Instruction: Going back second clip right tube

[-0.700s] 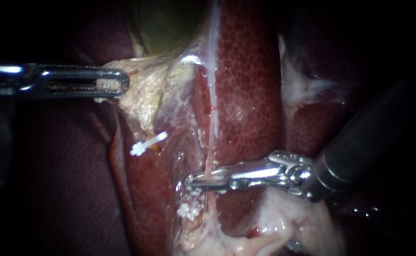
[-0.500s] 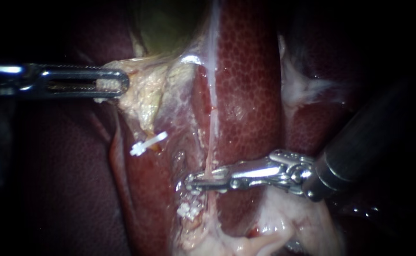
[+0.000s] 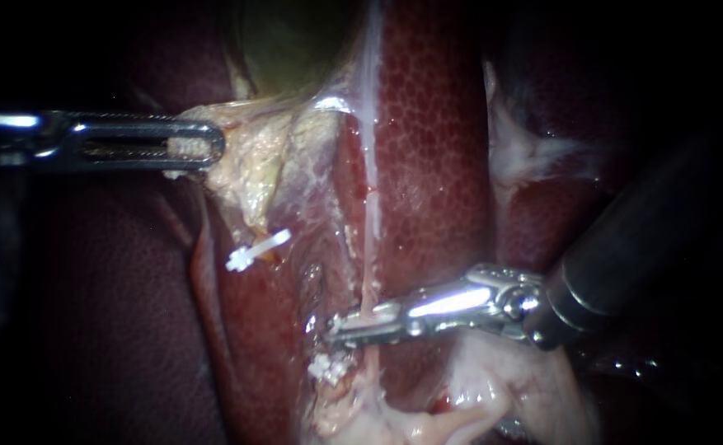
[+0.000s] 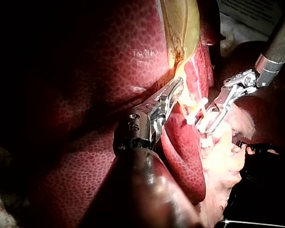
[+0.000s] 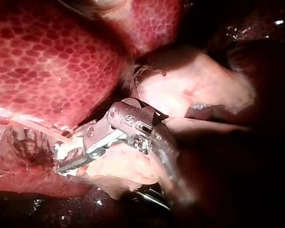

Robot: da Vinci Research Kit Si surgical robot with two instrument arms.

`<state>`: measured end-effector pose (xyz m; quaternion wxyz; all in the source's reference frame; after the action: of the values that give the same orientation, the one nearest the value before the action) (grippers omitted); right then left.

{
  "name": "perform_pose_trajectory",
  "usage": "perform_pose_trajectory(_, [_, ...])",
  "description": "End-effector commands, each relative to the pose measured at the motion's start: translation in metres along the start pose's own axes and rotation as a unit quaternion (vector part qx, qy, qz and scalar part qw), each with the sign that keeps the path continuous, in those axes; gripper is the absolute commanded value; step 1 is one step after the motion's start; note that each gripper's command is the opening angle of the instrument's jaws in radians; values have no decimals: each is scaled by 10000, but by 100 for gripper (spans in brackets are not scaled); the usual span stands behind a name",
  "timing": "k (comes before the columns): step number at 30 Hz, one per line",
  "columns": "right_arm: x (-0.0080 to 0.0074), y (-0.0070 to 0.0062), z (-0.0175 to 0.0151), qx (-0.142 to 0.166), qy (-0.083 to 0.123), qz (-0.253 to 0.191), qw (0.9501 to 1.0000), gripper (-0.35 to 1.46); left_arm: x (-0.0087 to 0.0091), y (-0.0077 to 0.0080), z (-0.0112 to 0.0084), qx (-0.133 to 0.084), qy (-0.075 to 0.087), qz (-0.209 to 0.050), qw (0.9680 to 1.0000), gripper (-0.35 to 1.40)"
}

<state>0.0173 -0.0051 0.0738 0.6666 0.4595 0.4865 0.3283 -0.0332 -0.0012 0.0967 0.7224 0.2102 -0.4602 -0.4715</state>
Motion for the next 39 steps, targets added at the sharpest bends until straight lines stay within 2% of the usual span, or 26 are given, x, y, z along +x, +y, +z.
perform_pose_trajectory(1, [1, 0, 0, -1, 25, -85, 10000, 51, 0, 0, 0, -1, 0, 1, 10000, -33])
perform_pose_trajectory(2, [2, 0, -1, -10, 62, -202, 9998, 55, 0, 0, 0, -1, 0, 1, 10000, -33])
perform_pose_trajectory(5, [7, 1, -4, -309, 235, -545, 9978, 60, 0, 0, 0, -2, -1, 1, 10000, -33])
perform_pose_trajectory(12, [23, 8, -35, -390, 193, -1574, 9866, 60, 1, 0, -1, -2, -1, 3, 10000, -33])
perform_pose_trajectory(18, [34, 1, -63, -409, 188, -1803, 9826, 60, 2, 0, 0, -4, -2, 5, 10000, -33])
perform_pose_trajectory(22, [45, -14, -80, -372, 156, -2072, 9775, 60, 2, 1, -1, -3, -2, 7, 10000, -33])
perform_pose_trajectory(24, [54, -26, -92, -346, 132, -2317, 9721, 60, 3, 1, -1, -2, -2, 7, 10000, -33])
perform_pose_trajectory(29, [80, -62, -118, -278, 147, -2667, 9633, 60, 3, 1, -2, -3, -2, 9, 10000, -33])
perform_pose_trajectory(32, [90, -82, -128, -239, 152, -2767, 9606, 60, 3, 1, -1, -2, -2, 11, 10000, -33])
perform_pose_trajectory(34, [93, -90, -132, -223, 145, -2837, 9585, 60, 4, 2, 0, -2, -3, 13, 10000, -33])
perform_pose_trajectory(36, [95, -97, -136, -211, 140, -2884, 9572, 60, 6, 3, 2, -6, -6, 18, 10000, -33])
perform_pose_trajectory(39, [95, -99, -137, -206, 139, -2881, 9573, 60, 12, 4, 9, -31, -22, 35, 10000, -33])
